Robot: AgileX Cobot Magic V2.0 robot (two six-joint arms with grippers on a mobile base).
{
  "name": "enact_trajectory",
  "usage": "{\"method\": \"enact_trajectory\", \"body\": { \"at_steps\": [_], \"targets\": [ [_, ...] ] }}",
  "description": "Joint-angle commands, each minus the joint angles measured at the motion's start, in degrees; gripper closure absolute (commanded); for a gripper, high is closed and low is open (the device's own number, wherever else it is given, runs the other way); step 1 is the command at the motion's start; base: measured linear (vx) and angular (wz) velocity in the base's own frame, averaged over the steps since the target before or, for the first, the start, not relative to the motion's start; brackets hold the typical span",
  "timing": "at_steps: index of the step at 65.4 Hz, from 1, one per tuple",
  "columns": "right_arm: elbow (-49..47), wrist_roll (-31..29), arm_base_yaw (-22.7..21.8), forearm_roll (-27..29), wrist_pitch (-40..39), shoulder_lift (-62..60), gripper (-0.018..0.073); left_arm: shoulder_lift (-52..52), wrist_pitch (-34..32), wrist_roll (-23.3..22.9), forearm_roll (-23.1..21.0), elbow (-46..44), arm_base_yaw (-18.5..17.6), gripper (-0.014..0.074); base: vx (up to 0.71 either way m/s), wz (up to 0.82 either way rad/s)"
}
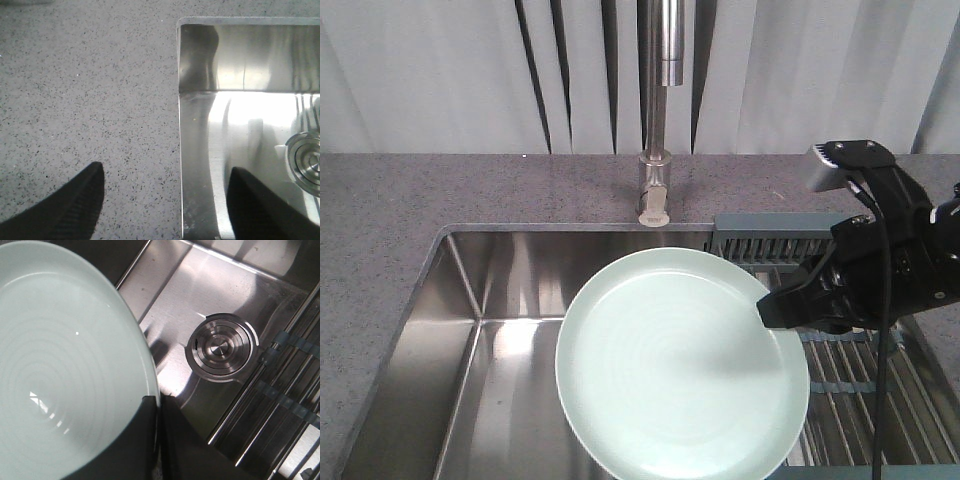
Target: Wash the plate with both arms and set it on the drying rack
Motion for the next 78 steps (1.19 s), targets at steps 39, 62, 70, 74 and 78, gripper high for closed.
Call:
{"method": "enact_trajectory", "body": {
  "at_steps": [39, 62, 70, 74, 78],
  "targets": [
    [-1.37, -0.36, -0.17, 2.88, -1.26, -1.54, 0.0561, -0.87, -2.33, -0.78, 0.47, -1.59, -0.05, 0.0115, 0.0, 0.0],
    [-1.42, -2.42, -0.17, -2.42, -2.8, -1.33, 0.0561, -0.87, -2.33, -0.78, 0.47, -1.59, -0.05, 0.0115, 0.0, 0.0],
    [-2.98, -4.57, -0.17, -3.44, -3.78, 0.96, 0.0561, -0.87, -2.33, -0.78, 0.47, -1.59, -0.05, 0.0115, 0.0, 0.0],
    [-4.77, -5.55, -0.17, -3.3, -2.99, 2.9, 0.0561, -0.87, -2.33, -0.78, 0.47, -1.59, -0.05, 0.0115, 0.0, 0.0],
    [-7.11, -6.1, -0.1, -2.88, -2.09, 5.43, 0.0561, -0.87, -2.33, -0.78, 0.47, -1.59, -0.05, 0.0115, 0.0, 0.0]
  ]
}}
